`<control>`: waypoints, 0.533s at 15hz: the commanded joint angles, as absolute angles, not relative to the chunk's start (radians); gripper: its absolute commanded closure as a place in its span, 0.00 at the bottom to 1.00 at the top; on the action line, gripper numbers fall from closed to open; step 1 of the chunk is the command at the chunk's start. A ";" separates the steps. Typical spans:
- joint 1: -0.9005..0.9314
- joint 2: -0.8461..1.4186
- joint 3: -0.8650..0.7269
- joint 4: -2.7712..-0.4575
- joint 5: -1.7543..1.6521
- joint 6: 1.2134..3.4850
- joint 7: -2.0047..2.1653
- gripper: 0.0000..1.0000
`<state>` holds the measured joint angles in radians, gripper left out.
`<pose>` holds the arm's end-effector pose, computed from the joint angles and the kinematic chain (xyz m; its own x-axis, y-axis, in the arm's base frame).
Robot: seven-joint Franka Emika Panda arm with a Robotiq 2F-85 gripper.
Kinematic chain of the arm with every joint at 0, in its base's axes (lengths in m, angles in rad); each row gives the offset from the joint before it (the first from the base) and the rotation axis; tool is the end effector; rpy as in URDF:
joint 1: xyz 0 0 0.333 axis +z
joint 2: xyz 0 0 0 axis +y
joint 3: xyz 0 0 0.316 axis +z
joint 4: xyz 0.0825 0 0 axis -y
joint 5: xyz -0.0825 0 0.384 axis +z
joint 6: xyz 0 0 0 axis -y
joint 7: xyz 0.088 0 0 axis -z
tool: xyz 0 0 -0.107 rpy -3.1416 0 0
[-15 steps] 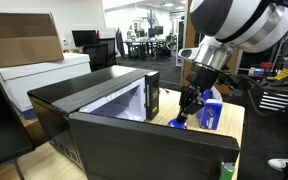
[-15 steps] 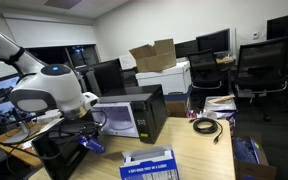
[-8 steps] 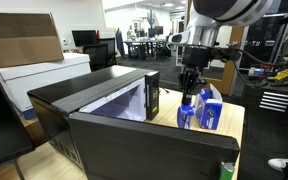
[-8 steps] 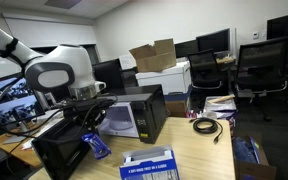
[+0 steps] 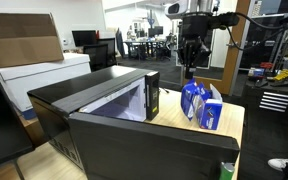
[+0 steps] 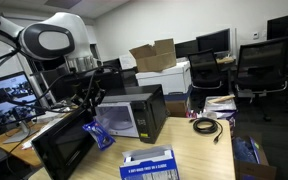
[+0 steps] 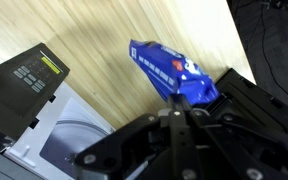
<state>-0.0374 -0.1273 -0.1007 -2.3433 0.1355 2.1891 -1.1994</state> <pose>0.4795 -0.0620 0.3826 0.5556 0.8254 0.1004 0.8314 -0.5506 -0.0743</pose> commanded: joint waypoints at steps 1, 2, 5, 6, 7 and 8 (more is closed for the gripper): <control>-0.044 -0.144 -0.117 -2.333 0.111 2.148 -1.275 0.99; -0.046 -0.139 -0.125 -2.326 0.119 2.137 -1.304 0.99; -0.045 -0.138 -0.144 -2.333 0.170 2.148 -1.360 0.74; -0.045 -0.140 -0.148 -2.341 0.186 2.150 -1.364 0.73; -0.045 -0.143 -0.150 -2.360 0.205 2.170 -1.354 0.68; -0.045 -0.142 -0.148 -2.378 0.210 2.180 -1.330 0.60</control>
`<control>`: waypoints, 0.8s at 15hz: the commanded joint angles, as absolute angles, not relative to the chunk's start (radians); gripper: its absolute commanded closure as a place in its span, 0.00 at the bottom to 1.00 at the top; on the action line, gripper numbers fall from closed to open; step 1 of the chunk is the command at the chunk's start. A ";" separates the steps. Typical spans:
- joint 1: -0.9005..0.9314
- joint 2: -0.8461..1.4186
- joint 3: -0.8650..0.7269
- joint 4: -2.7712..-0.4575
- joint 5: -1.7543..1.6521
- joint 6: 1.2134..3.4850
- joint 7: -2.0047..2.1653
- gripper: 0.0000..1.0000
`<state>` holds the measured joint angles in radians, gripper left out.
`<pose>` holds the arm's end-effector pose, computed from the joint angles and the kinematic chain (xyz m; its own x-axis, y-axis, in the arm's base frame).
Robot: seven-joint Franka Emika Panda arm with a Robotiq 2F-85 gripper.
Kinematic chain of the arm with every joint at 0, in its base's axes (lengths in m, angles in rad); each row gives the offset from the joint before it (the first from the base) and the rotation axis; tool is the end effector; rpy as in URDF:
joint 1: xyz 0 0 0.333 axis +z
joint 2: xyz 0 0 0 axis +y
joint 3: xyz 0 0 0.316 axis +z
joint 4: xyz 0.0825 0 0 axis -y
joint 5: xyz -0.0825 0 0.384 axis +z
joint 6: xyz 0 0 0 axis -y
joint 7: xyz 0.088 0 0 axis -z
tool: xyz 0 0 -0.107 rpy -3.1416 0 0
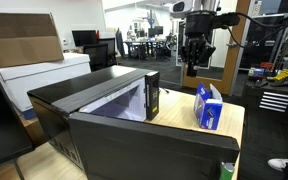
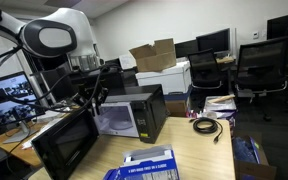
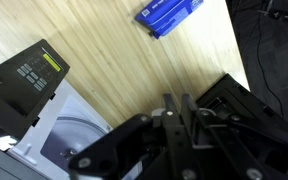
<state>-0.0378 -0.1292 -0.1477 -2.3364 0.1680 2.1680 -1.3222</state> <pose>0.4759 -0.0831 0.3846 0.5058 0.8518 0.1363 0.8626 -0.4987 -0.0849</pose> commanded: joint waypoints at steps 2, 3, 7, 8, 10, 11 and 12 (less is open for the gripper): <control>-0.045 -0.143 -0.145 -2.428 0.228 2.215 -1.300 0.48; -0.045 -0.146 -0.142 -2.489 0.241 2.275 -1.289 0.34; -0.038 -0.161 -0.139 -2.657 0.274 2.622 -1.249 0.05; -0.028 -0.150 -0.141 -2.700 0.312 2.726 -1.246 0.01; -0.005 -0.111 -0.138 -2.755 0.392 2.881 -1.209 0.00; -0.003 -0.089 -0.126 -2.775 0.424 2.949 -1.181 0.00; 0.012 -0.067 -0.121 -2.796 0.476 3.022 -1.154 0.00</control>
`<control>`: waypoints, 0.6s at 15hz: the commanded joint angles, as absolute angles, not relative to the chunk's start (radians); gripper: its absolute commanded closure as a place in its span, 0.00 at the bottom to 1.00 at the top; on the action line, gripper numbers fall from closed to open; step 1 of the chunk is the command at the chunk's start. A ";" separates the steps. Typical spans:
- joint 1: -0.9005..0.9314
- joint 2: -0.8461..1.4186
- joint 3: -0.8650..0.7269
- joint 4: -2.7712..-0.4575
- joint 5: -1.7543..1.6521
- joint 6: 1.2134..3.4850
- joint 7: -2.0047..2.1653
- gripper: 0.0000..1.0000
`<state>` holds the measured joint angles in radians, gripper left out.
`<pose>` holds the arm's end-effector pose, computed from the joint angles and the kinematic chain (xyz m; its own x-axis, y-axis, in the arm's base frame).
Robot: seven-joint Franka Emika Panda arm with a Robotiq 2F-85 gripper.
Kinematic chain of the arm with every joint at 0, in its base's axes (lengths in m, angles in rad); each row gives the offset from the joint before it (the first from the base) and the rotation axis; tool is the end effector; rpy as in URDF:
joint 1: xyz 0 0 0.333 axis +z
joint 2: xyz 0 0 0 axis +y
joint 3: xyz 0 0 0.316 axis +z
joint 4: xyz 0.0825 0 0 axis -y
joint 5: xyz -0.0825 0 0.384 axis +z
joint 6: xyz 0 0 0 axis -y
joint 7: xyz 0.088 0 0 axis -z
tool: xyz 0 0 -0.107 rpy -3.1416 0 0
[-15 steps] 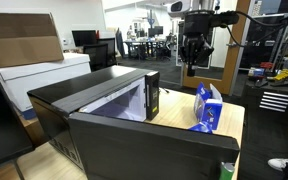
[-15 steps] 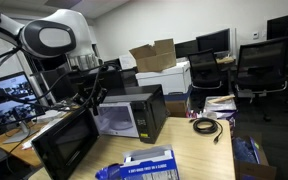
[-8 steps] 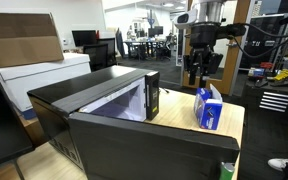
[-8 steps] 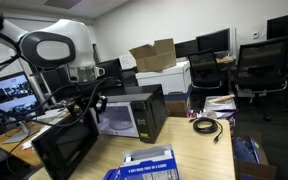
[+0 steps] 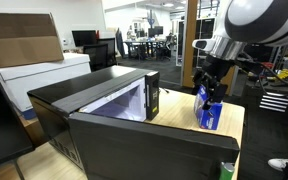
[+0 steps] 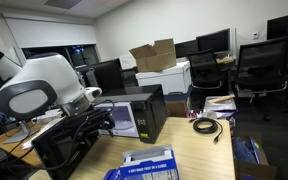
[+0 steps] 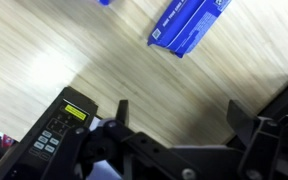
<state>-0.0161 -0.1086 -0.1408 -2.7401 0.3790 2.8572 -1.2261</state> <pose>0.4055 -0.0833 0.2740 0.7226 0.6463 0.2452 0.6422 -0.7589 0.1076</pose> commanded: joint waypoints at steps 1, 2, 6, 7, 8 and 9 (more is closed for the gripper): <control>0.021 -0.044 -0.116 -2.805 0.506 3.058 -1.120 0.00; 0.027 0.003 -0.110 -2.781 0.539 3.078 -1.097 0.00; 0.057 0.050 -0.088 -2.774 0.707 3.085 -1.063 0.00; 0.058 0.063 -0.081 -2.767 0.745 3.078 -1.064 0.00; 0.055 0.072 -0.070 -2.757 0.794 3.066 -1.081 0.00; 0.054 0.084 -0.063 -2.751 0.827 3.063 -1.092 0.00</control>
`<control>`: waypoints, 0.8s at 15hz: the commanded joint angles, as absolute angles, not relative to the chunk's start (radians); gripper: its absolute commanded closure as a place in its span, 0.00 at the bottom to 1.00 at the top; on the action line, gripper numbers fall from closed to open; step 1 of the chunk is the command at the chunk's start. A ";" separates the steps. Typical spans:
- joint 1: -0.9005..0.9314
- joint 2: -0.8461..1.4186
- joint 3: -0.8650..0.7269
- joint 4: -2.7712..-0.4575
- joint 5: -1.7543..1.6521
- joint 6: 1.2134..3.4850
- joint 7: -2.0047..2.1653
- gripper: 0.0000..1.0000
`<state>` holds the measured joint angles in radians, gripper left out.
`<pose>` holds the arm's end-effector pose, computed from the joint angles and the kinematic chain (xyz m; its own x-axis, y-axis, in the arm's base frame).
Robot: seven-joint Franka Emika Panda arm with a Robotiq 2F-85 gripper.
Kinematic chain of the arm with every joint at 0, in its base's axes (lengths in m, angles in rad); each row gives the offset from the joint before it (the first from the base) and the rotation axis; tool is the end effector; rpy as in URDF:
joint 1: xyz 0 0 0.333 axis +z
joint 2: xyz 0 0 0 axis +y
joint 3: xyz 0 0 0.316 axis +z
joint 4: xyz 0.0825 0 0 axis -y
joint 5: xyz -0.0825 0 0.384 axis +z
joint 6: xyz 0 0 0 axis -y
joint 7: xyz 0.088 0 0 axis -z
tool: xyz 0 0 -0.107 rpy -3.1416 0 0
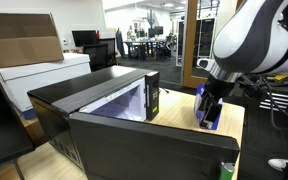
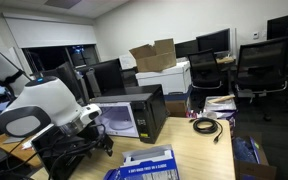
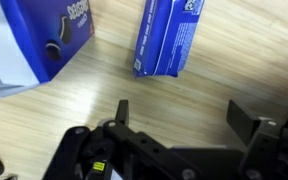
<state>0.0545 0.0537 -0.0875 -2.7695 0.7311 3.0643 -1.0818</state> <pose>0.3877 -0.0664 0.2163 0.9131 0.3159 0.2578 0.3148 -0.9480 0.0467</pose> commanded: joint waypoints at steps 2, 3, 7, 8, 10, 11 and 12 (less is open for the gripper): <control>0.048 0.120 -0.051 -2.736 0.877 3.064 -1.105 0.00; 0.044 0.140 -0.044 -2.727 0.902 3.071 -1.115 0.00; 0.031 0.231 -0.025 -2.689 0.954 3.086 -1.122 0.00; 0.025 0.248 -0.019 -2.679 0.964 3.082 -1.131 0.00; 0.007 0.286 0.000 -2.656 0.983 3.083 -1.152 0.00; 0.001 0.306 0.007 -2.645 0.988 3.087 -1.157 0.00; -0.010 0.327 0.017 -2.632 0.995 3.094 -1.169 0.00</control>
